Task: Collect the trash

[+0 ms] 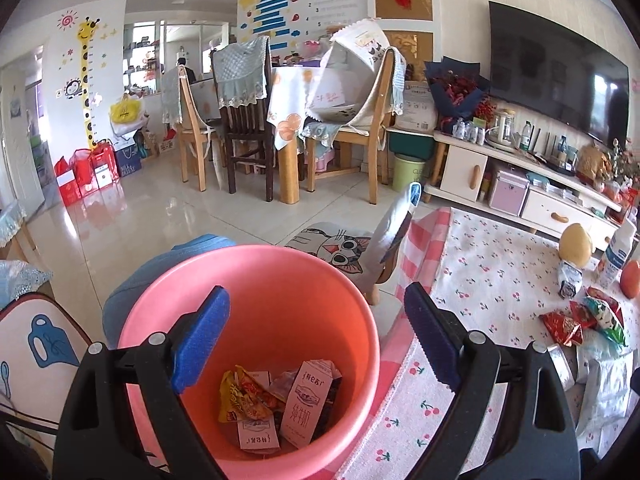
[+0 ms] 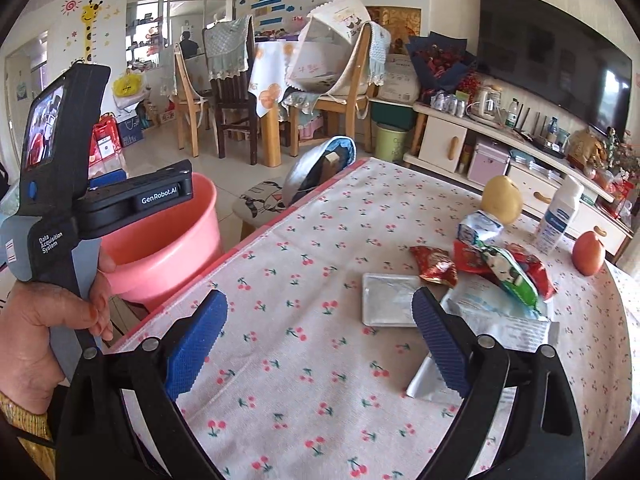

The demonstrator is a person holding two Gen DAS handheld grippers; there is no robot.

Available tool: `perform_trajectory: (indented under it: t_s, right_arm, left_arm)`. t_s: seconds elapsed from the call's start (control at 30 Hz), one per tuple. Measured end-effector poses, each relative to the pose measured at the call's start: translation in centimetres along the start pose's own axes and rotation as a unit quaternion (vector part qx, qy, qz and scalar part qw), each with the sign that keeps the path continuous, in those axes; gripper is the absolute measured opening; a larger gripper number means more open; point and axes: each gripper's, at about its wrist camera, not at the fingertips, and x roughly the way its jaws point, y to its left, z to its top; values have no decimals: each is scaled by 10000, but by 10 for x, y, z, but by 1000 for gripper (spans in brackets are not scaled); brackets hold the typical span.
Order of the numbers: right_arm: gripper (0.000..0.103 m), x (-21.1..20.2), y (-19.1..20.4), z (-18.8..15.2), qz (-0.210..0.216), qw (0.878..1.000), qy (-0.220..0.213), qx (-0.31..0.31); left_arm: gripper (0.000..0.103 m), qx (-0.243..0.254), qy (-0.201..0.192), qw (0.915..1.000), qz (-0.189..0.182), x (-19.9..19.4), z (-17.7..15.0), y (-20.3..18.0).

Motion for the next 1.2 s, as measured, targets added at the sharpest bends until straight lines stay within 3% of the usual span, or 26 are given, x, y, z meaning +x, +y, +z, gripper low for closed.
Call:
perform_trajectory:
  t_s: [0.37,0.8,1.2]
  right_arm:
    - [95,-35,-45,-13,-107,9987,-280,422]
    - [96,-64,-108,-25,-208,9925,-628,1025]
    - [96,-87,-192,-43,-544,9746,-910,1973]
  left_arm:
    - [90,652,-203,9977,-45,-32,-11,-44]
    - [91,1315,-470,9896,-347,-74,-22,-105]
    - [91,1437,-306,9836,-1045,-96,-26,-150]
